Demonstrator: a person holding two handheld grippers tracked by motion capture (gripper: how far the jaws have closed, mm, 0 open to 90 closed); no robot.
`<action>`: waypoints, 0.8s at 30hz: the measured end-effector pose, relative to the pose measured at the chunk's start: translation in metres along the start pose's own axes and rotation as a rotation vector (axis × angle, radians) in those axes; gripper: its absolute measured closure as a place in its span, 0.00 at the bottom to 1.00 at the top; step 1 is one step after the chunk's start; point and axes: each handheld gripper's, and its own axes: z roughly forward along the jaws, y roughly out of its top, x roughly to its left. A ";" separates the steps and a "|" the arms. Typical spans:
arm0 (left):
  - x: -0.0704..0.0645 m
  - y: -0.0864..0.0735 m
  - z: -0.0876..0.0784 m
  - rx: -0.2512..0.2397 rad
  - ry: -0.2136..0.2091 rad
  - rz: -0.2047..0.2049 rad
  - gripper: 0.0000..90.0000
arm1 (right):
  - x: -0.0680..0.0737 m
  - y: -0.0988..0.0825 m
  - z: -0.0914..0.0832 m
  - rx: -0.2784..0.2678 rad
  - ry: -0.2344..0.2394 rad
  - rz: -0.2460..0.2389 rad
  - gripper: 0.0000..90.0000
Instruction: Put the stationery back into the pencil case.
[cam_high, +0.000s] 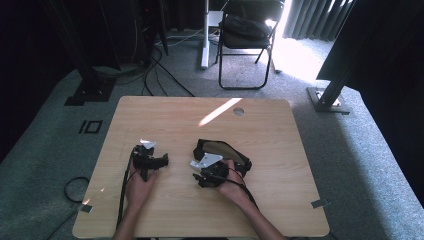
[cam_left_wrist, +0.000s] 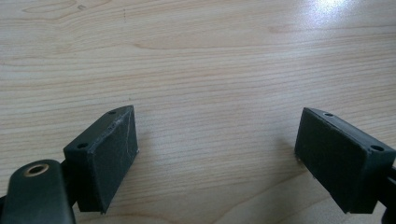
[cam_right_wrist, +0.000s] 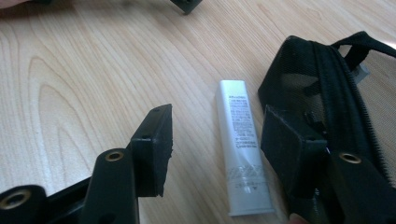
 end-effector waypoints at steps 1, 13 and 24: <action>0.000 0.000 0.000 0.000 0.000 0.000 0.15 | 0.001 0.000 0.000 -0.003 0.005 -0.004 0.48; 0.000 0.000 0.000 -0.001 0.000 -0.001 0.15 | 0.008 0.001 0.013 0.020 -0.010 -0.016 0.48; 0.000 0.000 0.000 -0.001 0.000 -0.001 0.15 | 0.008 0.004 0.025 0.045 -0.088 -0.051 0.50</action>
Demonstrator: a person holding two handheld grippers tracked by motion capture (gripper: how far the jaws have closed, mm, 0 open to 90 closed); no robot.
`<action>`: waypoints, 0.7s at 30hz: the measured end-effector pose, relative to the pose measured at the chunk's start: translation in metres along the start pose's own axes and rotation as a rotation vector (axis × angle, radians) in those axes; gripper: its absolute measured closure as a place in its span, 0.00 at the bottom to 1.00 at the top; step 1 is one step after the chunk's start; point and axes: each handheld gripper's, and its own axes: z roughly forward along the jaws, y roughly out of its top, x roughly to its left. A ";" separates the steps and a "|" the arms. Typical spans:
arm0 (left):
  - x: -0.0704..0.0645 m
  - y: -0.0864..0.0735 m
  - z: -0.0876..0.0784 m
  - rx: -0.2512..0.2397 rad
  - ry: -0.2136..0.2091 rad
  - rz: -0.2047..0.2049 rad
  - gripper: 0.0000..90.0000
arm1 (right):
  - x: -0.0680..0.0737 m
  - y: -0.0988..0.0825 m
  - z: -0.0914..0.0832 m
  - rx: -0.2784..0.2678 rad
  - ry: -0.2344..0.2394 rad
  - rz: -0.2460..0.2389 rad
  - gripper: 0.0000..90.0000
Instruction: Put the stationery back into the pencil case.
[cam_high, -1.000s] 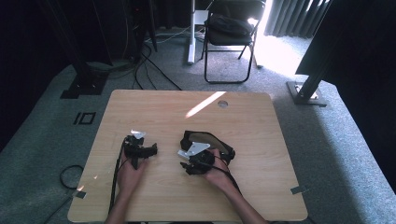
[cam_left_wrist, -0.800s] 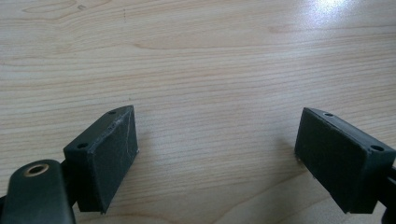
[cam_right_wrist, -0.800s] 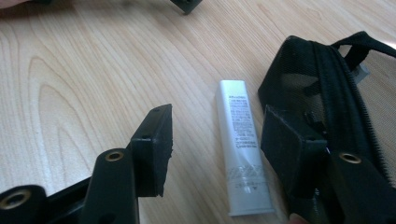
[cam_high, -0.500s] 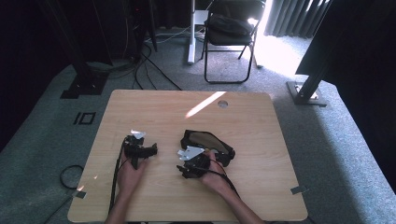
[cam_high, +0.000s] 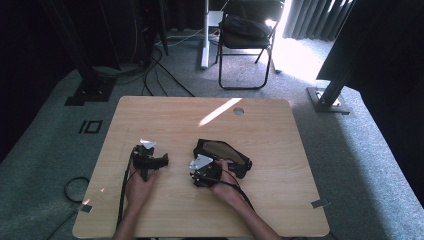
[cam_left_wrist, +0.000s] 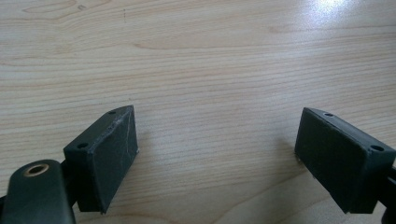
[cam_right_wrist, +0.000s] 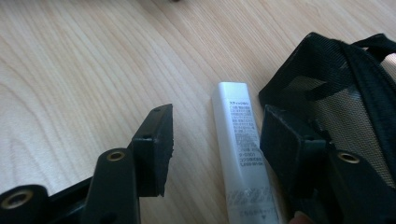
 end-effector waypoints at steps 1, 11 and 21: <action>0.000 0.000 0.000 0.001 0.000 0.000 0.15 | 0.000 0.000 0.001 0.000 -0.002 0.002 0.50; 0.000 0.000 0.000 0.000 0.000 0.000 0.15 | -0.003 -0.003 0.006 0.041 0.016 0.012 0.60; 0.000 0.000 0.000 0.000 0.000 0.000 0.15 | -0.003 -0.013 -0.006 0.047 0.069 0.000 0.76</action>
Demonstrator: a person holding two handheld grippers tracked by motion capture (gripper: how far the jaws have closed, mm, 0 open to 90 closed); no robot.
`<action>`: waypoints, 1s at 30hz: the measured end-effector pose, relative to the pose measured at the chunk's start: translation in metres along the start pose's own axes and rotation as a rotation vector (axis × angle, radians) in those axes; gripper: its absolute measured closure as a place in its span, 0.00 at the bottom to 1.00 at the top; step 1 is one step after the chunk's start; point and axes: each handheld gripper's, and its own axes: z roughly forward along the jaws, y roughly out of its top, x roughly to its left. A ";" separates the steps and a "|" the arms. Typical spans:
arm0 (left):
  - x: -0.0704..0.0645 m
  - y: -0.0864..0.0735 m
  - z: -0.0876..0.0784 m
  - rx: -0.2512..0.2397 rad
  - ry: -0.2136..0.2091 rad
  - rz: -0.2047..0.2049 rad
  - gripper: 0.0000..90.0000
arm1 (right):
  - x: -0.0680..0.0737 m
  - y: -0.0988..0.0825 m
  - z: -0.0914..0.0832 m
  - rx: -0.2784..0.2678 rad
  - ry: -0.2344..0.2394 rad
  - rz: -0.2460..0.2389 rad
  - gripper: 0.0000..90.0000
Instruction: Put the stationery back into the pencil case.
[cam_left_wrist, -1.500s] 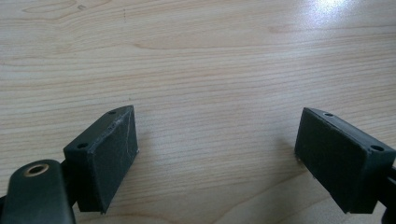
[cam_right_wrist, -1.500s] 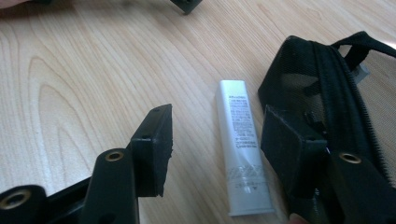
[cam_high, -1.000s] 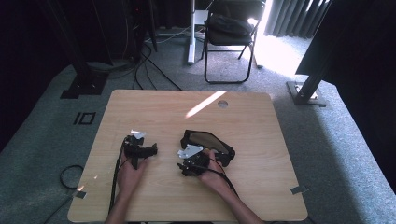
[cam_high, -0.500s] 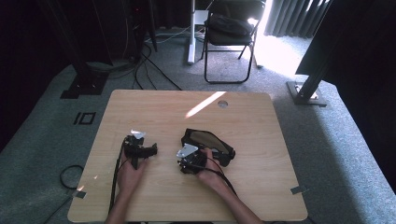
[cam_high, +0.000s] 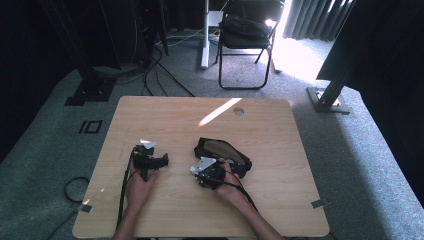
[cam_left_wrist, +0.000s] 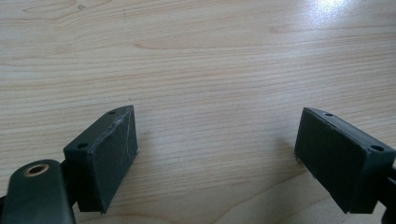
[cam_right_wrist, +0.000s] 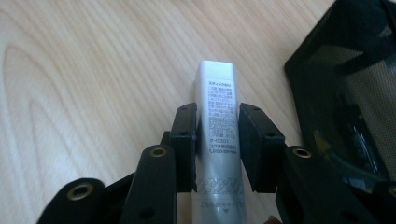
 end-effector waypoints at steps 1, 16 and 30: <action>0.000 0.000 0.000 0.000 0.000 0.000 0.15 | 0.000 -0.002 -0.001 0.002 0.004 0.000 0.76; 0.000 0.000 0.000 0.000 0.000 0.000 0.15 | -0.002 0.008 0.009 0.001 0.040 0.029 0.73; 0.000 0.000 0.000 0.000 0.000 0.000 0.15 | -0.008 0.006 0.009 0.034 0.103 0.081 0.77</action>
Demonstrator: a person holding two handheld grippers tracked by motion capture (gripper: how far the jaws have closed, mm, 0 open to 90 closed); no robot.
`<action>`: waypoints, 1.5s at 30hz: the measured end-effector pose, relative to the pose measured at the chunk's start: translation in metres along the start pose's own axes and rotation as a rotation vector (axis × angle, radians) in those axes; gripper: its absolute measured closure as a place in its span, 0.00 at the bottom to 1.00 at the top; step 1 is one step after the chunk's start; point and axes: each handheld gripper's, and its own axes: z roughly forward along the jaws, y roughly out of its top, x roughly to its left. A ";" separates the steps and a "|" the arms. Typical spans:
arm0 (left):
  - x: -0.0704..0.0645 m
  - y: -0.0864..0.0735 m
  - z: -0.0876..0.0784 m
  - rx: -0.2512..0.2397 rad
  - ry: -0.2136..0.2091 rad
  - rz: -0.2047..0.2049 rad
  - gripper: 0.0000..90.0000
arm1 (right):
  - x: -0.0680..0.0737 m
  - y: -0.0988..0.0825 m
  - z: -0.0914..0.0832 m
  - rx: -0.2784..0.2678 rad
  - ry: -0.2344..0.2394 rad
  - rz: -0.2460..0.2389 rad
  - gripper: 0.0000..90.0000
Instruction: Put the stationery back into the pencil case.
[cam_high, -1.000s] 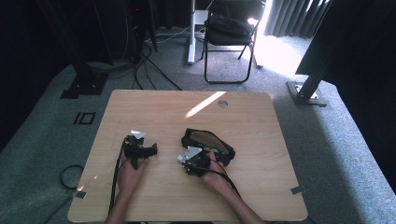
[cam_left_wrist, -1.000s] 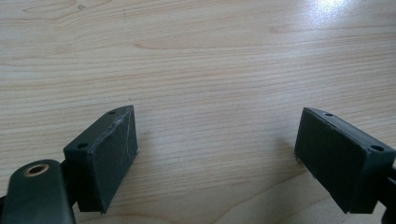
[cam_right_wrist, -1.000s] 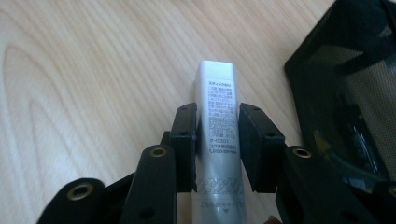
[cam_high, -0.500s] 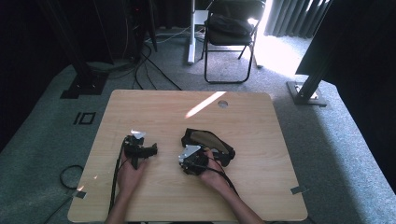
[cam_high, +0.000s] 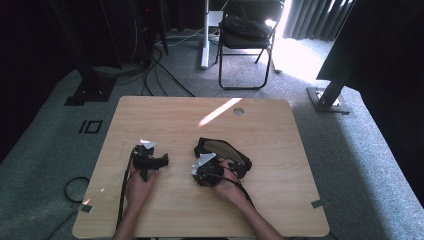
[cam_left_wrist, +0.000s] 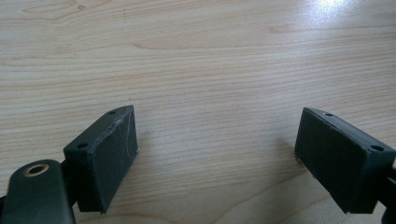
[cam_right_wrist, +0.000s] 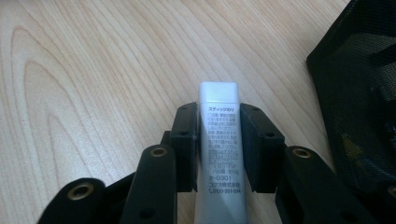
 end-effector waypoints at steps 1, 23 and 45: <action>0.000 0.000 0.000 0.000 0.000 0.000 0.15 | 0.000 0.000 0.000 0.002 0.006 0.008 0.77; 0.000 0.000 0.000 0.000 0.000 0.000 0.15 | -0.001 -0.004 -0.002 -0.013 0.025 0.024 0.79; 0.000 0.000 0.000 0.001 0.000 0.000 0.15 | 0.005 0.001 -0.019 -0.069 0.030 0.010 0.79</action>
